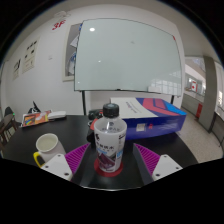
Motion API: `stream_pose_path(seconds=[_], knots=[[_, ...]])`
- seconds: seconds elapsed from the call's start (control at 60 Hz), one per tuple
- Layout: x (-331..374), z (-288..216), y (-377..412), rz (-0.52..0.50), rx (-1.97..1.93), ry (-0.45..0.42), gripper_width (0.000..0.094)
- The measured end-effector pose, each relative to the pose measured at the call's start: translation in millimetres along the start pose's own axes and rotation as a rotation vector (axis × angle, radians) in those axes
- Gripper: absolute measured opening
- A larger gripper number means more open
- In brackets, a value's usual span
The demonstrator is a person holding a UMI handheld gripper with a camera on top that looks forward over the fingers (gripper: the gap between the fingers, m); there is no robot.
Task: Pour water
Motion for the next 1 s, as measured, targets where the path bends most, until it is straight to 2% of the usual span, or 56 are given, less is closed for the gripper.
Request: stream_pose_path(seconds=[0.35, 0.567, 0.783, 1.0], knots=[[200, 19, 41, 0.082, 0.053, 0.015, 0.084], [303, 49, 78, 0.075, 0.013, 0.029, 0.0838], [348, 70, 90, 0.089, 0.019, 0.046, 0.0837], [358, 58, 85, 0.122, 0.034, 0.016, 0.0839]])
Point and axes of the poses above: the point between the fingertips, and its own axes, seen from behind it with the camera up: y to the left, z down, x backward, against the way the camera looks, the point moved 5 cm from there along x, backward, against the way the camera looks, and after that the axes turned 6 degrees about y, right-handed, at the moved point
